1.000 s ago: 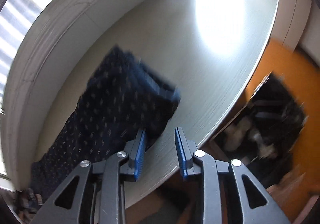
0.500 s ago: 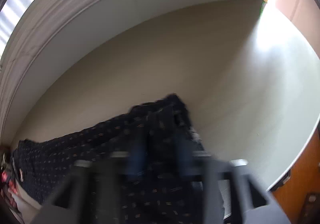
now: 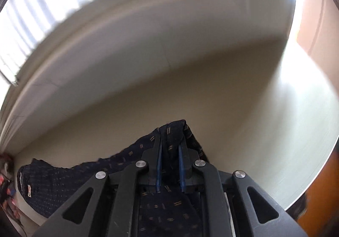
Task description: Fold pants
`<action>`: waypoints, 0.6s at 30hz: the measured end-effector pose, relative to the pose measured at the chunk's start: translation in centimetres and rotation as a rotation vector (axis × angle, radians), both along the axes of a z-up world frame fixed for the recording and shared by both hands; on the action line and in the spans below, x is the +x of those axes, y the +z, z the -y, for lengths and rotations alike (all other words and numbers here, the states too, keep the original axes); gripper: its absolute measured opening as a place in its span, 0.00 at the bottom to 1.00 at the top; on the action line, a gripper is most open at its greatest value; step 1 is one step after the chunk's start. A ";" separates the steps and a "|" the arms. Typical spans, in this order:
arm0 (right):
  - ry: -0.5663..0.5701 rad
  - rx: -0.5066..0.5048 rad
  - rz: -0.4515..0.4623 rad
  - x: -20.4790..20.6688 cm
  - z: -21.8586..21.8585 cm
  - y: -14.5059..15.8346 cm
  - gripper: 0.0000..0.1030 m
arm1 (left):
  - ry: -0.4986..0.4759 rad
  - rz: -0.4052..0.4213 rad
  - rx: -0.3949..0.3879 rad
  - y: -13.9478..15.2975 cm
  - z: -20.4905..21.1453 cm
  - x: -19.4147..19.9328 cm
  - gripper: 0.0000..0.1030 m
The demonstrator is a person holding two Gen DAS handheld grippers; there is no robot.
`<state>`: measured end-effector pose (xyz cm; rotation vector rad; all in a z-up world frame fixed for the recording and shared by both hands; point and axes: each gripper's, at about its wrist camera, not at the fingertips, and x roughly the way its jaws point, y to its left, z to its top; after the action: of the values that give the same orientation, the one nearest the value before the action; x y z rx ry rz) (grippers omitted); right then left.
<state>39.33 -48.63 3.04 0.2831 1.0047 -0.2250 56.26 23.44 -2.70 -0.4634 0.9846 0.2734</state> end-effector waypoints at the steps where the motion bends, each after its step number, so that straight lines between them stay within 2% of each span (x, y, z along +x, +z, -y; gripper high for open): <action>1: -0.013 -0.015 -0.036 0.1 0.3 -1.7 0.09 | 0.000 -0.001 -0.007 -0.1 -0.1 -0.1 1.00; 3: -0.035 -0.013 -0.059 -0.2 0.8 -4.4 0.09 | -0.001 -0.004 -0.010 -0.1 0.0 -0.2 1.00; 6: -0.065 -0.020 -0.008 -0.6 0.6 -4.9 0.10 | -0.027 -0.009 -0.011 -0.2 0.6 -0.4 1.00; 7: -0.070 -0.045 -0.008 -0.9 1.0 -5.3 0.15 | -0.037 -0.012 -0.013 -0.2 0.9 -0.3 1.00; 8: -0.084 -0.094 -0.011 -1.2 0.7 -4.8 0.21 | -0.059 -0.016 -0.023 -0.2 1.5 -0.3 1.00; 10: -0.124 -0.172 0.008 -3.3 0.2 -2.6 0.23 | -0.112 -0.011 -0.050 0.0 3.6 -0.5 1.00; 11: -0.146 -0.195 0.044 -4.1 -1.4 -2.3 0.23 | -0.145 -0.009 -0.052 0.1 4.7 -0.6 1.00; 13: -0.188 -0.243 0.159 -6.4 -3.4 0.1 0.24 | -0.214 -0.002 -0.021 0.5 7.8 -1.0 1.00; 14: -0.200 -0.265 0.203 -7.3 -4.7 1.0 0.28 | -0.239 0.002 -0.009 0.6 9.1 -1.2 1.00; 16: -0.167 -0.290 0.266 -8.5 -8.0 2.0 0.39 | -0.310 -0.002 0.010 0.4 12.3 -1.5 1.00; 17: -0.130 -0.289 0.284 -8.8 -9.7 2.0 0.39 | -0.347 -0.017 0.019 0.0 14.3 -1.6 1.00; 18: -0.087 -0.328 0.289 -9.0 -11.6 1.7 0.39 | -0.375 -0.027 0.026 -0.4 15.8 -1.8 1.00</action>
<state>30.34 -37.05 4.79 0.0566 0.6568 -0.4106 54.45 7.59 -3.06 -0.2444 1.0722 -0.0450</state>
